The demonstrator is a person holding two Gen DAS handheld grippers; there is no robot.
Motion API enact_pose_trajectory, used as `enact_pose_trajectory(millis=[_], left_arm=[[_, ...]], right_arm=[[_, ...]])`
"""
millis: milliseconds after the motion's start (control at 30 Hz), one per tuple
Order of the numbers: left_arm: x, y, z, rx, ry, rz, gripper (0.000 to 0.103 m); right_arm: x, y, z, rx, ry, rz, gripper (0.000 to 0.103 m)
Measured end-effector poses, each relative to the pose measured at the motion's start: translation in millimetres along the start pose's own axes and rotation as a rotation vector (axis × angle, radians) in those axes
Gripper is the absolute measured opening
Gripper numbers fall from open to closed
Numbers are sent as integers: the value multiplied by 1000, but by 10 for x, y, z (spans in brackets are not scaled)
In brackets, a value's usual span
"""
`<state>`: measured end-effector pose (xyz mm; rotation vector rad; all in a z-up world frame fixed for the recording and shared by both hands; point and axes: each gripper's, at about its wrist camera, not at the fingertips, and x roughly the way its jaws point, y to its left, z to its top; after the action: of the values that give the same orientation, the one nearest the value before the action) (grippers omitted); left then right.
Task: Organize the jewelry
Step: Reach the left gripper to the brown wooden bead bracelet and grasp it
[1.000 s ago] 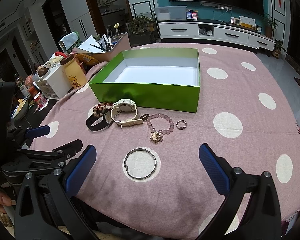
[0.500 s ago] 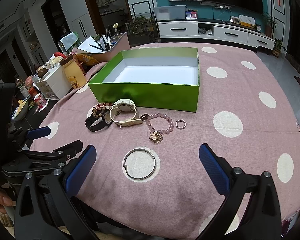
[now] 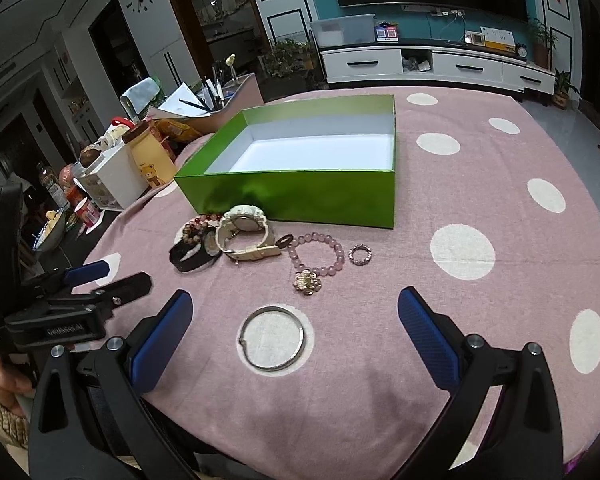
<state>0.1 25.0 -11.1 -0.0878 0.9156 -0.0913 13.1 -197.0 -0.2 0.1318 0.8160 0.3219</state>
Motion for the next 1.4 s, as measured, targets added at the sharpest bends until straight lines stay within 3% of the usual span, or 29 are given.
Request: enact_pose_trajectory(millis=[133,333,533,700,1000,1300,1400], left_arm=[[100,160,-79,-31,-10,-16,101],[251,336,-83,-107,6,-52,100],[364,421,42,-128,-1,-41,88],[437,334,216,18,-36,7,68],[669,145,352,329,-9,-8,60],[873,8,390,456,21,-53,41],[882,20,447,468,23,-77,40]], right_arm=[[119,-60,-72,-4,19,19,101],[287,-130,-141,11,57,40,86],[371,-200,-148,18,67,34,82],[428,-252,-129,34,76,32,82],[517,-324,-83,77,93,36,82],[573,-348,-71,88,108,34,82],[595,-360,-76,96,114,32,82]])
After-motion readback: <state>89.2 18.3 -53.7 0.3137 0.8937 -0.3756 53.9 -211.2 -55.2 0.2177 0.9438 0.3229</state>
